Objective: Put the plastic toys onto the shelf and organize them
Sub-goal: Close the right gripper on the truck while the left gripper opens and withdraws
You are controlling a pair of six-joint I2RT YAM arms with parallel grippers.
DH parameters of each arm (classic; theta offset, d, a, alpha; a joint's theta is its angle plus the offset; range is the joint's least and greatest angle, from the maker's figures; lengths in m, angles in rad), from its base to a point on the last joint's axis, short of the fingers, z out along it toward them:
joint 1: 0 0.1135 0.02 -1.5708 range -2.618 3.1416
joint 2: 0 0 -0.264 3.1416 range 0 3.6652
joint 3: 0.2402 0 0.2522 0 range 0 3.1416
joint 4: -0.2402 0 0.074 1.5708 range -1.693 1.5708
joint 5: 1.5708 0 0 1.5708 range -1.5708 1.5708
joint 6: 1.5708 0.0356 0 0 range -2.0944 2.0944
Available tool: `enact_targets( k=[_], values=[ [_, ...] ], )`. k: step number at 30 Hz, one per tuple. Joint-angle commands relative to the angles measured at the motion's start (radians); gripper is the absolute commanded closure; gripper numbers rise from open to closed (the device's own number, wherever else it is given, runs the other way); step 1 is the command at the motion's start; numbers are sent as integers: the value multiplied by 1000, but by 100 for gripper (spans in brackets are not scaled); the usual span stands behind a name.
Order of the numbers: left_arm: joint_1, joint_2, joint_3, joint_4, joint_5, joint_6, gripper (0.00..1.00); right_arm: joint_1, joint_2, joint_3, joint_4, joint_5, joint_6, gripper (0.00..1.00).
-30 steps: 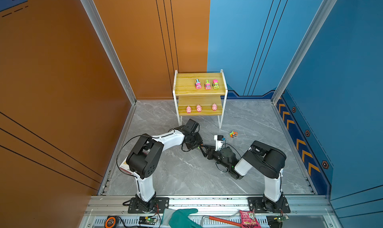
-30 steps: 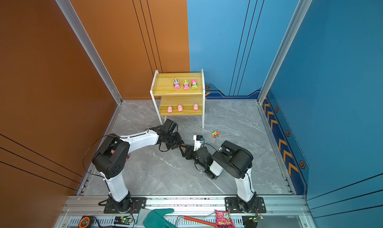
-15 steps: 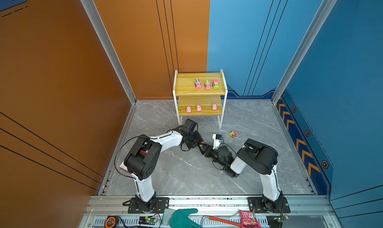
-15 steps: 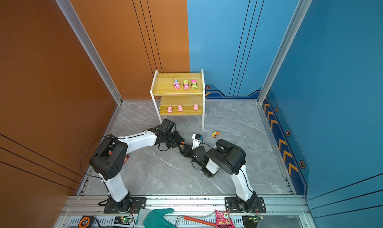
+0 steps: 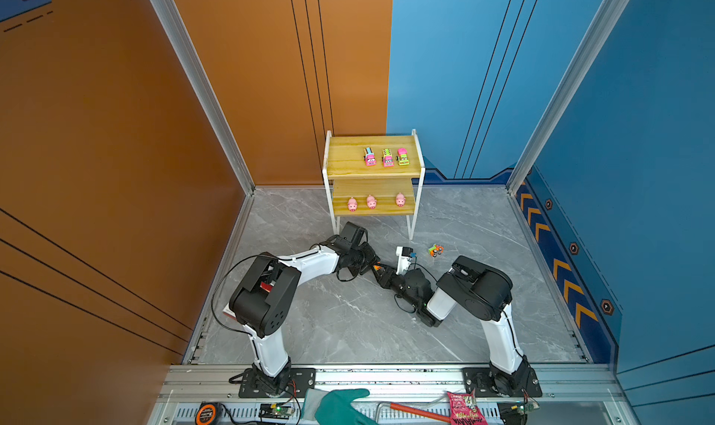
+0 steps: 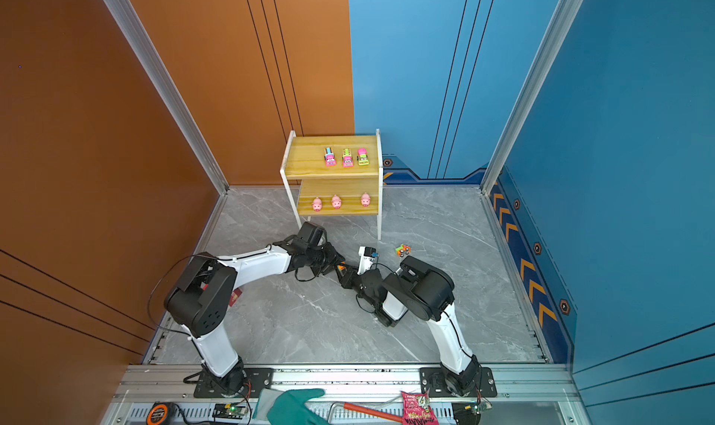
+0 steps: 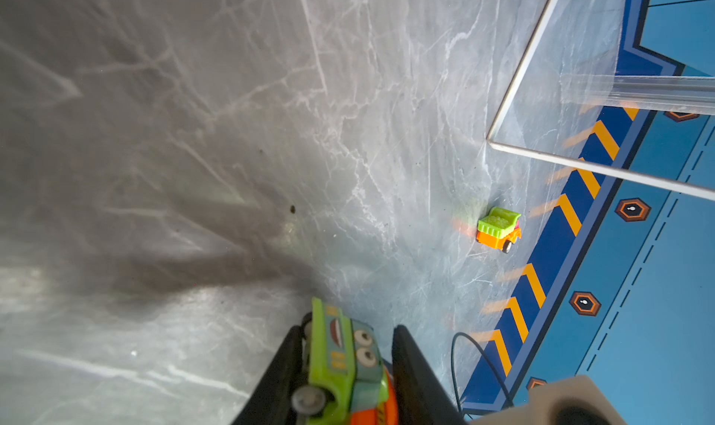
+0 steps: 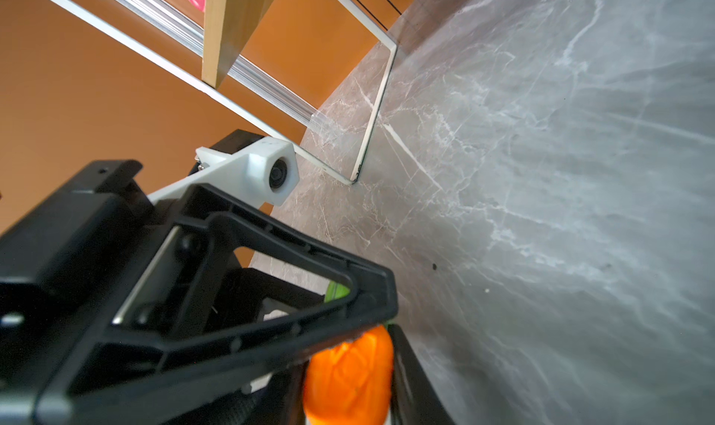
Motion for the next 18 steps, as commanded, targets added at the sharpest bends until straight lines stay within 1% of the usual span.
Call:
enact_targets(
  k=[1,3,5,6,8,11,14,16,18],
  values=[
    [2,-45,-42,-11,32,3,58,-8,-10,9,-17,2,-79,77],
    [6,-56,-48,-9,25,15,50,-8,-34,-3,-53,-10,-124,77],
    [17,-73,-53,-24,16,41,41,-3,-92,-18,-117,-28,-197,77],
    [23,-83,-54,-36,11,58,38,-2,-114,-23,-147,-33,-232,77],
    [41,-110,-61,-70,1,100,31,0,-170,-25,-258,-70,-320,77],
    [75,-153,-79,-142,-8,163,24,17,-240,-8,-444,-96,-463,77],
    [114,-193,-97,-204,-17,234,19,46,-276,24,-608,-119,-604,76],
    [140,-213,-102,-252,-18,290,17,67,-286,44,-692,-130,-691,75],
    [165,-233,-104,-311,-37,354,16,96,-288,63,-761,-110,-784,75]
  ],
)
